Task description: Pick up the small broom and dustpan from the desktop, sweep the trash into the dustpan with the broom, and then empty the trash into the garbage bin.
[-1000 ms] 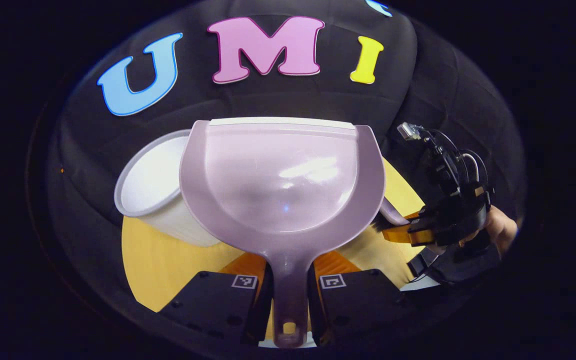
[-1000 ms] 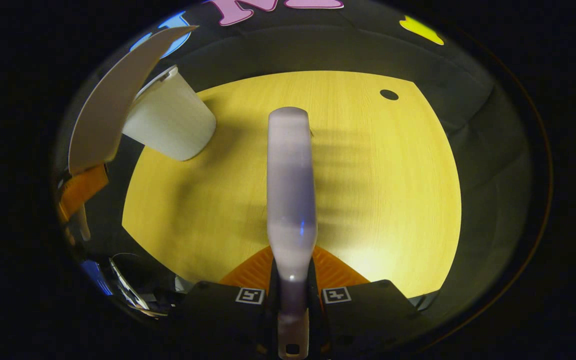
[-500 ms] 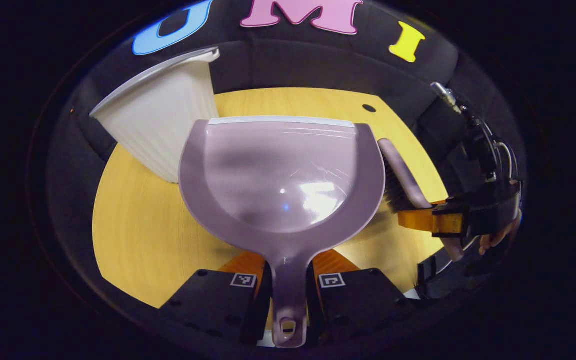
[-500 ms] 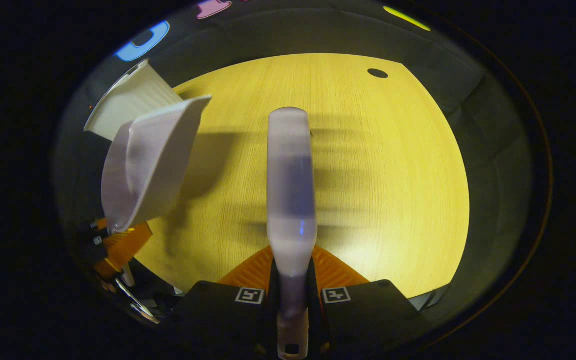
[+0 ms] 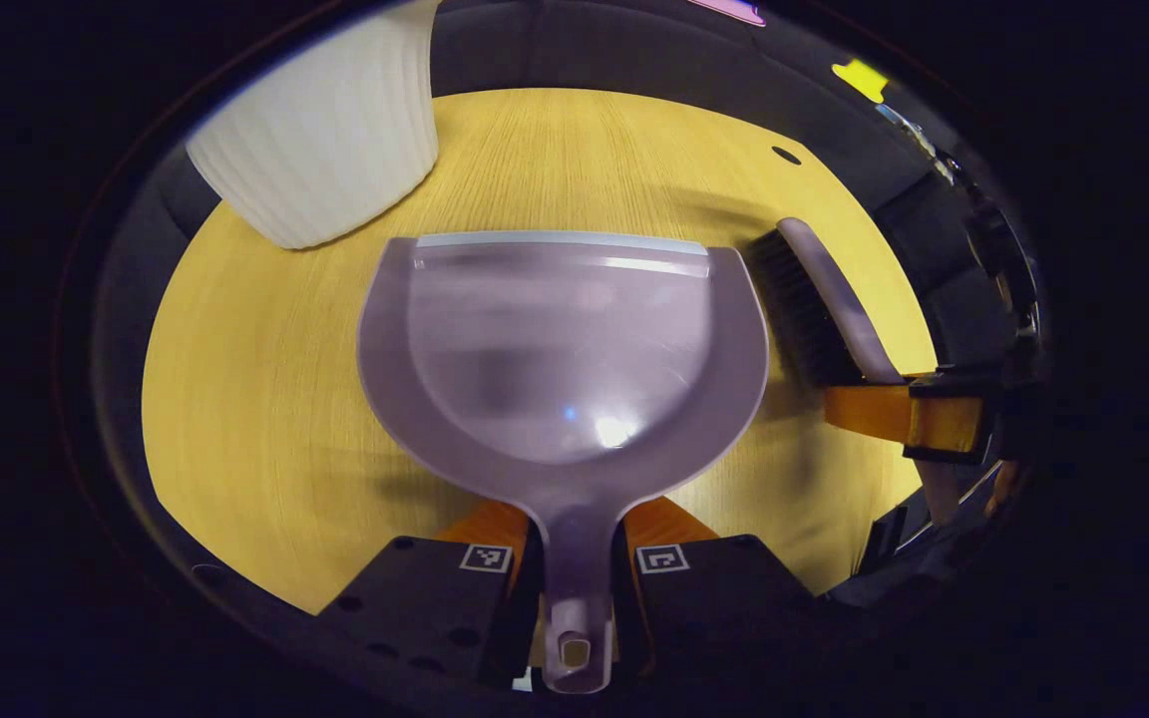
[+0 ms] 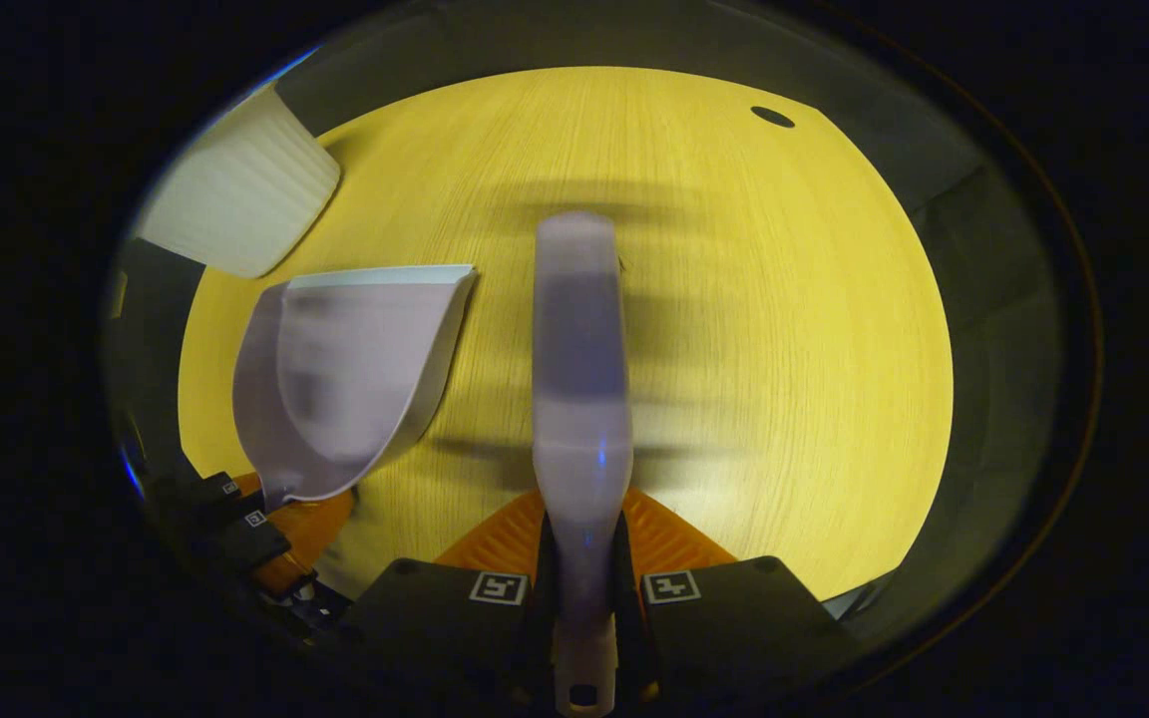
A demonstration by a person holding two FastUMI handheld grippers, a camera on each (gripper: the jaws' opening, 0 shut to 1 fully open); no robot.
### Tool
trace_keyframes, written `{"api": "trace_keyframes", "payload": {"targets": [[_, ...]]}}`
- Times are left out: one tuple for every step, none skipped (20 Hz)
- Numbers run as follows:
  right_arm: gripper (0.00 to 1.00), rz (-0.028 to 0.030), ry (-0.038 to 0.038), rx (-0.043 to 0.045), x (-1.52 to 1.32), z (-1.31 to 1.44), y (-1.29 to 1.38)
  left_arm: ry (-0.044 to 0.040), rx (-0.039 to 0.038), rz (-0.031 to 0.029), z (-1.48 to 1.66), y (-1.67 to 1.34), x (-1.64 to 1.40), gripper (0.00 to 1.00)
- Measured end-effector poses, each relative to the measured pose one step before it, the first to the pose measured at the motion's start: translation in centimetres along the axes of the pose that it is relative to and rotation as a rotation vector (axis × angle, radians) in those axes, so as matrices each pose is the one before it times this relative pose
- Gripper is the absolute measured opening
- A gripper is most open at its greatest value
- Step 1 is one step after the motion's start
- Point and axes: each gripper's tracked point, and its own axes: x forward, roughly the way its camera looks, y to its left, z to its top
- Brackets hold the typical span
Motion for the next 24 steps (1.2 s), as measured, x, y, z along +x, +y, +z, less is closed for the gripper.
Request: {"api": "trace_keyframes", "payload": {"targets": [[0.28, 0.00177, 0.00201, -0.0037, -0.034, -0.158, -0.075, 0.0042, 0.00655, 0.00416, 0.195, 0.073, -0.144, 0.3], [0.28, 0.00293, 0.00519, 0.00266, 0.131, -0.046, -0.019, -0.00037, 0.01328, 0.00637, 0.21, -0.032, -0.126, 0.29], [0.28, 0.00013, 0.00688, 0.00186, 0.167, -0.234, -0.068, 0.00339, 0.01516, 0.00721, 0.213, 0.015, -0.144, 0.29], [0.28, -0.00167, 0.00731, 0.00072, 0.083, -0.137, -0.051, 0.00366, 0.0133, 0.00737, 0.342, -0.11, -0.308, 0.29], [0.28, -0.00175, 0.00441, 0.00276, -0.252, -0.276, 0.166, 0.00945, 0.01011, 0.01698, 0.192, 0.19, -0.259, 0.29], [0.3, 0.00367, -0.00048, 0.00255, -0.001, 0.039, 0.157, -0.00089, -0.00006, 0.01162, 0.3, 0.096, -0.144, 0.3], [0.34, -0.00381, -0.01183, -0.00153, 0.048, 0.252, 0.079, 0.00009, 0.00295, 0.00049, 0.051, -0.216, 0.073, 0.31], [0.37, -0.00494, -0.00742, -0.00576, -0.03, -0.059, -0.032, -0.00054, 0.00157, -0.01075, -0.051, -0.128, -0.01, 0.31], [0.42, -0.00175, -0.00024, -0.00496, -0.013, -0.095, -0.188, -0.00178, 0.0093, -0.01774, -0.052, -0.314, 0.267, 0.32], [0.42, -0.00064, 0.0017, -0.0016, -0.172, -0.082, -0.093, -0.00178, 0.01187, -0.01251, -0.058, -0.419, -0.076, 0.36], [0.54, -0.00431, -0.00057, 0.00325, -0.215, -0.136, -0.168, -0.00894, 0.00603, 0.00541, -0.043, -0.246, -0.441, 0.46], [0.57, -0.00318, -0.00903, 0.00417, -0.214, 0.097, -0.153, -0.0096, 0.00705, 0.00443, 0.108, -0.035, -0.269, 0.54], [0.72, 0.00166, -0.01207, 0.00888, -0.651, -0.111, 0.005, -0.01286, -0.00025, 0.01505, -0.013, 0.043, -0.459, 0.6], [0.68, 0.00113, -0.01868, 0.00842, -0.701, 0.233, -0.079, -0.01284, 0.00219, -0.00258, 0.167, -0.089, -0.557, 0.63], [0.81, 0.00518, -0.01894, 0.00582, -0.656, 0.102, 0.031, -0.01661, -0.00114, 0.00906, -0.003, 0.073, -0.986, 0.69], [0.93, 0.01069, -0.01755, 0.00147, -0.916, 0.136, 0.086, -0.01722, 0.00237, 0.00449, 0.15, 0.131, -0.988, 0.68], [0.93, 0.00009, -0.0197, -0.0103, -0.954, -0.185, -0.166, -0.02326, 0.00043, -0.00767, 0.084, -0.167, -1.221, 0.68], [1.0, -0.00515, -0.02327, -0.01068, -1.183, 0.021, -0.183, -0.03, -0.00564, -0.01632, 0.315, -0.257, -1.189, 0.68], [0.99, -0.00008, -0.02756, -0.00202, -1.233, 0.154, -0.001, -0.03579, -0.00704, -0.02117, 0.434, -0.31, -1.693, 0.68], [0.99, 0.00569, -0.03219, 0.00462, -1.296, 0.357, 0.234, -0.03796, -0.00478, -0.02066, 0.859, -0.476, -1.805, 0.68], [0.99, 0.00527, -0.03953, 0.00756, -0.743, 0.452, 0.407, -0.04219, -0.00459, -0.01843, 0.754, -0.49, -1.759, 0.68], [0.99, 0.00253, -0.04658, 0.00621, -0.6, 0.952, 0.316, -0.04065, -0.00752, -0.01762, 1.025, -0.452, -1.697, 0.68], [0.99, 0.00824, -0.0455, 0.00205, -1.054, 1.158, 0.385, -0.05314, -0.00745, -0.01299, 1.309, -0.524, -1.769, 0.68], [0.99, 0.00811, -0.06029, -0.00336, -1.234, 1.602, 0.506, -0.06438, -0.0028, -0.01538, 1.693, -0.536, -1.951, 0.68]]}}
